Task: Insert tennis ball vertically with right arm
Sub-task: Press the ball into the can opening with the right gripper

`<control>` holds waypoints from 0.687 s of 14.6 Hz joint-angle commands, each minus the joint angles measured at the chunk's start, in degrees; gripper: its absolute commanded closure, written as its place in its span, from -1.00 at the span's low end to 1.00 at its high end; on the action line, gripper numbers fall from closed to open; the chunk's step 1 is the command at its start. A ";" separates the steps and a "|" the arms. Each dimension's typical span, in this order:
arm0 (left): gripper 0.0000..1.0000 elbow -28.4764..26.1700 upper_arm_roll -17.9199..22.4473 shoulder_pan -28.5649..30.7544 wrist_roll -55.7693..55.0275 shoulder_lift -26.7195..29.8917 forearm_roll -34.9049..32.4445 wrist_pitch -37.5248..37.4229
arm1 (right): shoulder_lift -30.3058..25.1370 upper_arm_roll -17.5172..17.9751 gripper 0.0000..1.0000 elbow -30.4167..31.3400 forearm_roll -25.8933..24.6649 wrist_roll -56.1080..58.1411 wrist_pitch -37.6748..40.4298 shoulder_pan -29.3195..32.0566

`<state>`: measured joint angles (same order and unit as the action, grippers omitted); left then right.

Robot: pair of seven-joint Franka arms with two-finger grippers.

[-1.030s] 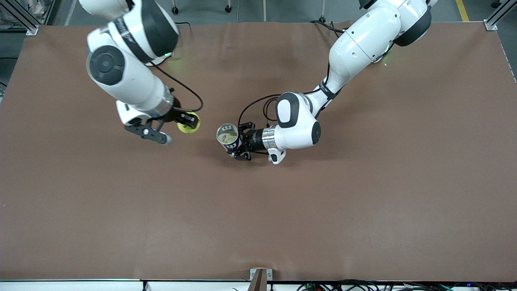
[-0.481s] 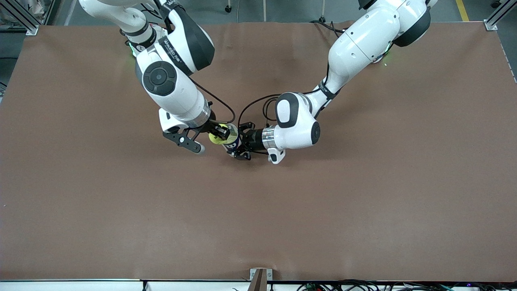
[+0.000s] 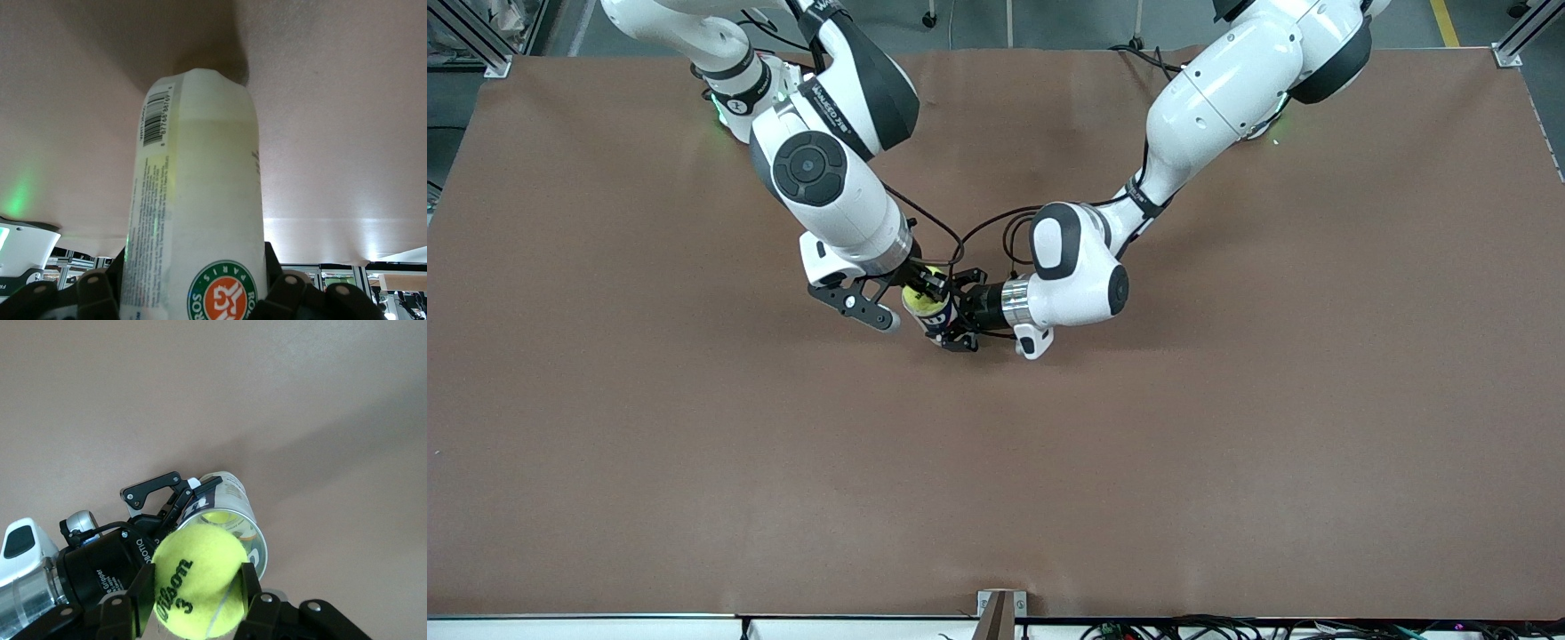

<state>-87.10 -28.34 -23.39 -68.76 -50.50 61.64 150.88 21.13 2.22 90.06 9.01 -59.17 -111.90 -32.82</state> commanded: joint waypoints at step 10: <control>-0.50 -1.66 -0.04 0.19 1.61 0.57 1.56 1.17 | 0.49 -0.81 -0.06 -1.11 0.04 -0.51 0.98 0.21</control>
<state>-87.45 -28.23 -23.42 -68.76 -50.51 61.64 151.17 21.30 1.39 89.78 9.00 -59.16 -111.70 -32.73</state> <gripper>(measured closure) 0.247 0.441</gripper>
